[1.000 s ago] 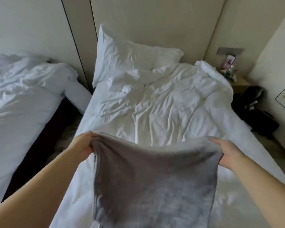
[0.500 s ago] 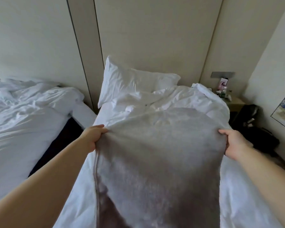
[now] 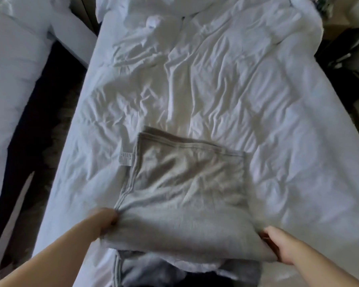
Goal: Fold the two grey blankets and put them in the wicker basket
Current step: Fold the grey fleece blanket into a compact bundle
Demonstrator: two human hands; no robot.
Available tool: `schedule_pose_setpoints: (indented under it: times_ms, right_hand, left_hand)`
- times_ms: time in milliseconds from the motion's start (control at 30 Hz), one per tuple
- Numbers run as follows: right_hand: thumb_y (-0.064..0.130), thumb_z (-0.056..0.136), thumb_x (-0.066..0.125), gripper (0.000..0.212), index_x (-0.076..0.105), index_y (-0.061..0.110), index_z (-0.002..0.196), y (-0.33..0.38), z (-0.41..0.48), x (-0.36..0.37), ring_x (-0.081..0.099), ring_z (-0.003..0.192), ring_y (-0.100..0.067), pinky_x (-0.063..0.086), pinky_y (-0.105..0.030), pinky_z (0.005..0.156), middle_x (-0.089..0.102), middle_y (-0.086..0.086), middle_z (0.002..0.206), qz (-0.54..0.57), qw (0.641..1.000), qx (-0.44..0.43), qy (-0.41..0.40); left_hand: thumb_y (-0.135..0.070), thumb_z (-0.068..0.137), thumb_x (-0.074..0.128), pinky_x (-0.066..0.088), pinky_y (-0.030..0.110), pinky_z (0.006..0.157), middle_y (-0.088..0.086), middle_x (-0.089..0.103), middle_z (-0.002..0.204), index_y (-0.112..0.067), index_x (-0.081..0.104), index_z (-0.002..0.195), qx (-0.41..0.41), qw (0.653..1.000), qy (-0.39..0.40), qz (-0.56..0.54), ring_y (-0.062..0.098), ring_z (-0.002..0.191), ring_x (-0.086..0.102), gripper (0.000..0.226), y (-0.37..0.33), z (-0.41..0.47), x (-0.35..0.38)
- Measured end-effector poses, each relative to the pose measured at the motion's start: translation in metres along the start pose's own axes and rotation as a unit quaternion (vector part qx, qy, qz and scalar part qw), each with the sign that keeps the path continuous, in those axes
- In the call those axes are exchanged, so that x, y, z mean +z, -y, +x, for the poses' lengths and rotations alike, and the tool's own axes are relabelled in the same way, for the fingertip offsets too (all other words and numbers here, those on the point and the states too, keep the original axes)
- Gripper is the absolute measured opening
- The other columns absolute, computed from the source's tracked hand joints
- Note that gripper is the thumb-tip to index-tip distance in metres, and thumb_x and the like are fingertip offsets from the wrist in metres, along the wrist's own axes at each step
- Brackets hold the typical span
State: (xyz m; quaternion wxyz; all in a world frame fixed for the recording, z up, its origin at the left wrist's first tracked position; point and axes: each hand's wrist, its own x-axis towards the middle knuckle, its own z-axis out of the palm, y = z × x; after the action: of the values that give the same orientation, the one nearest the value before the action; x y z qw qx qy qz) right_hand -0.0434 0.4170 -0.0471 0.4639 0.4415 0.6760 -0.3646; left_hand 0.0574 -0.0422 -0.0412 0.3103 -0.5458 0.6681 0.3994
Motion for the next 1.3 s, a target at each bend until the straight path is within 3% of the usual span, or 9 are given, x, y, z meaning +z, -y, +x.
schedule_pose_setpoints:
  times_ms: [133,300,533,667,800,900,1033,1133,1300]
  right_hand:
    - [0.026,0.093,0.052,0.029,0.065,0.004,0.079,0.030,0.008,0.001,0.064,0.048,-0.028,0.047,-0.027,0.049,0.068,-0.014,0.057,0.059,0.997,-0.039,-0.009]
    - [0.039,0.088,0.061,0.035,0.065,0.004,0.089,0.084,0.018,0.006,0.064,0.070,-0.031,0.048,-0.033,0.059,0.070,-0.015,0.073,0.068,0.996,-0.051,-0.002]
    - [0.013,0.083,0.049,0.023,0.060,0.001,0.067,0.171,-0.009,0.027,0.061,0.062,-0.031,0.052,-0.031,0.061,0.064,-0.018,0.064,-0.004,0.996,-0.001,0.094]
    - [0.003,0.080,0.042,0.023,0.055,0.009,0.062,0.292,-0.064,0.005,0.054,0.048,-0.021,0.046,-0.024,0.048,0.054,-0.010,0.051,0.171,0.960,-0.218,0.043]
    - [0.003,0.078,0.047,0.037,0.071,0.026,0.062,0.429,-0.135,-0.041,0.066,0.061,-0.014,0.053,-0.020,0.055,0.069,0.001,0.061,0.291,0.833,-0.471,-0.001]
    - [0.014,0.077,0.058,0.023,0.071,0.033,0.078,0.514,-0.151,-0.067,0.069,0.082,-0.019,0.057,-0.030,0.069,0.073,0.001,0.085,0.307,0.778,-0.545,-0.054]
    - [0.027,0.083,0.064,0.042,0.056,0.020,0.124,0.578,-0.091,-0.063,0.062,0.109,-0.032,0.050,-0.049,0.093,0.059,-0.014,0.127,0.264,0.804,-0.529,-0.060]
    - [0.042,0.084,0.064,0.067,0.045,0.010,0.139,0.566,-0.020,-0.043,0.055,0.116,-0.025,0.043,-0.038,0.097,0.053,-0.007,0.131,0.174,0.871,-0.447,-0.107]
    - [0.045,0.084,0.064,0.040,0.053,0.012,0.103,0.453,0.092,-0.014,0.049,0.082,-0.025,0.040,-0.030,0.072,0.048,-0.011,0.100,0.056,0.932,-0.321,-0.161]
  left_hand:
    - [-0.026,0.083,0.067,0.049,0.035,0.081,0.014,0.065,0.099,-0.013,0.069,0.098,0.050,0.997,-0.021,-0.063,0.032,0.093,0.059,0.021,-0.023,0.015,0.006]
    - [-0.034,0.080,0.073,0.054,0.035,0.069,0.014,0.069,0.086,-0.009,0.069,0.090,0.059,0.994,0.004,-0.091,0.029,0.081,0.065,0.026,-0.068,0.034,0.011]
    - [-0.019,0.080,0.057,0.055,0.037,0.074,0.019,0.069,0.079,-0.001,0.065,0.084,-0.096,0.964,0.222,-0.111,0.031,0.077,0.064,0.021,-0.158,0.035,-0.012]
    - [-0.010,0.087,0.048,0.052,0.029,0.061,0.014,0.063,0.078,-0.013,0.061,0.082,0.115,0.960,0.117,-0.227,0.025,0.068,0.058,0.014,-0.276,0.017,-0.065]
    - [0.000,0.089,0.042,0.047,0.021,0.051,0.000,0.062,0.067,-0.021,0.059,0.077,0.358,0.855,-0.026,-0.374,0.014,0.060,0.056,0.030,-0.417,-0.012,-0.139]
    - [-0.014,0.092,0.050,0.050,0.023,0.064,-0.002,0.064,0.091,-0.025,0.061,0.109,0.444,0.791,-0.081,-0.413,0.015,0.081,0.061,0.023,-0.499,-0.013,-0.184]
    - [-0.060,0.084,0.059,0.039,0.045,0.096,-0.003,0.048,0.136,-0.043,0.017,0.149,0.384,0.886,-0.085,-0.245,0.025,0.121,0.050,0.080,-0.540,0.031,-0.190]
    - [-0.061,0.084,0.058,0.032,0.044,0.102,0.002,0.035,0.151,-0.028,0.021,0.152,0.317,0.929,-0.095,-0.163,0.028,0.134,0.038,0.085,-0.514,0.079,-0.152]
    - [-0.053,0.085,0.062,0.036,0.048,0.104,0.021,0.041,0.145,-0.002,0.040,0.140,0.158,0.981,-0.009,-0.109,0.036,0.128,0.046,0.078,-0.394,0.149,-0.068]
